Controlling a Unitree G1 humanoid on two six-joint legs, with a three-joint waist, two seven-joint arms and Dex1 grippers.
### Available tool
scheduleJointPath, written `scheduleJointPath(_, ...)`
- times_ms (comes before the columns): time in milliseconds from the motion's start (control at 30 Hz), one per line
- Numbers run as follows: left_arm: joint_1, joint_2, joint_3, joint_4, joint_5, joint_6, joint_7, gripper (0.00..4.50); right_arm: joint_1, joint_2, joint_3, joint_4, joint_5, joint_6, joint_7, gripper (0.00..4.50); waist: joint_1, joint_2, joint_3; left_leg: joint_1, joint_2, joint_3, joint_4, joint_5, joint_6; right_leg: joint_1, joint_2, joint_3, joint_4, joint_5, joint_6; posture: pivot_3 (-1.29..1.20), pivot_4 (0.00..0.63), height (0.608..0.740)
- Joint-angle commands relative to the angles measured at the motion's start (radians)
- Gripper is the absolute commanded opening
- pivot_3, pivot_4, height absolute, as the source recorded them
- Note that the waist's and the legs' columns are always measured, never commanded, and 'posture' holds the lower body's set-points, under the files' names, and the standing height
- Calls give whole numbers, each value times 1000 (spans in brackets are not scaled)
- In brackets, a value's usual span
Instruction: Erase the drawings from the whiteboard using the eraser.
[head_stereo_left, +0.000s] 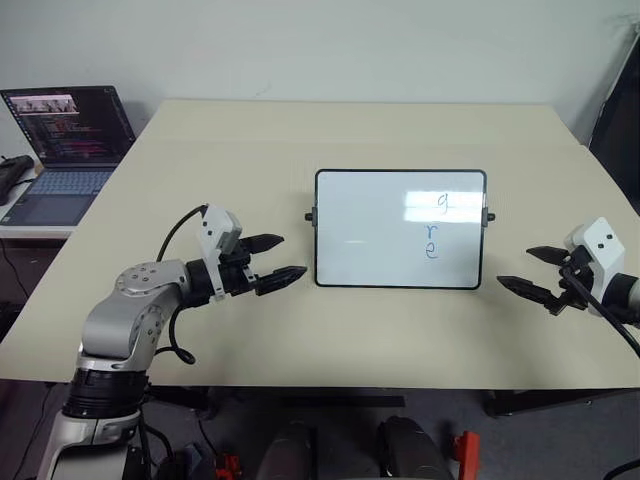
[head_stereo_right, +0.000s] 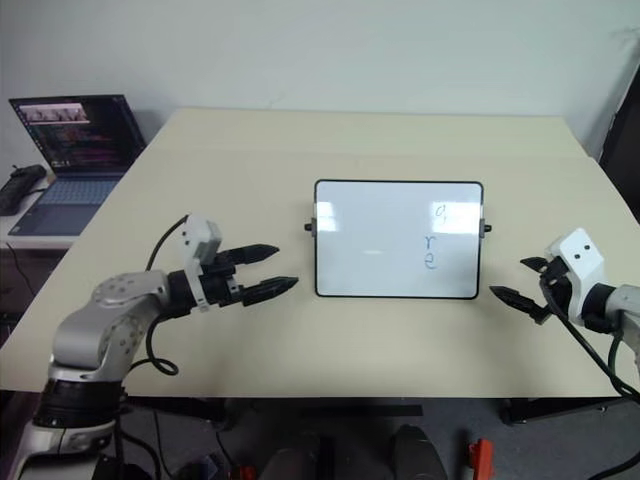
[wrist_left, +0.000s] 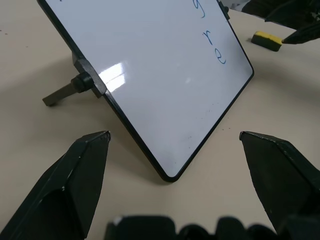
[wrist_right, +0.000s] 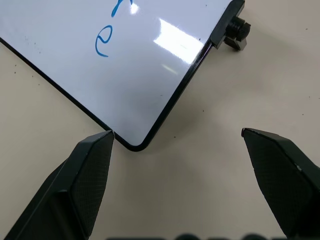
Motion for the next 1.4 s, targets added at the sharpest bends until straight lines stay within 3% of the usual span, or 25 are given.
scheduleJointPath(33, 6, 8, 31, -39, 3, -22, 23, 4500, -43, 7, 22, 8, 15, -18, 16, 4470, 1, 0, 0, 0, 0, 0, 0, 0, 0, 0, 0, 0, 0, 0, 0, 0, 150, 740)
scheduleJointPath(300, -20, 11, 41, -54, -36, -5, 16, 4500, -97, 15, 47, 62, 0, -42, 20, 4470, 2, 0, 0, 0, 0, -1, 0, 0, 0, 0, 0, -1, 0, 0, 0, 0, 150, 740)
scheduleJointPath(533, -32, 71, 48, -101, -117, 68, -58, 4500, -94, 27, 2, 70, 14, -58, -9, 4470, 1, 0, 0, -1, 0, -1, 0, 0, 0, 0, 0, -1, 0, 0, 0, 0, 150, 740)
scheduleJointPath(867, -233, 52, -92, -96, -84, 40, -119, 4500, -93, 15, -121, 153, -4, -30, -131, 4470, 3, 0, 0, -1, -1, 0, 0, 0, 0, 0, 0, -1, 0, 0, 0, 0, 150, 740)
scheduleJointPath(967, -284, 22, -158, -84, -52, 17, -137, 4500, -112, -5, -146, 214, -29, 15, -200, 4470, 3, 0, 0, -1, -1, 0, 0, 0, 0, 0, 0, -1, 0, 0, 0, 0, 150, 740)
scheduleJointPath(1133, -350, -109, -280, -62, 8, -10, -114, 4500, -157, -28, -169, 267, -14, 129, -256, 4470, 2, 0, 0, -1, -2, 1, 0, 0, 0, 0, 0, 0, 0, 0, 0, 0, 150, 740)
scheduleJointPath(1400, -446, -292, -499, 144, 257, -187, -76, 4500, -265, -60, -94, 472, -55, 171, -261, 4470, 2, 0, 0, 0, -3, 3, 1, 0, 0, 0, 1, 1, 0, 0, 0, 0, 150, 740)
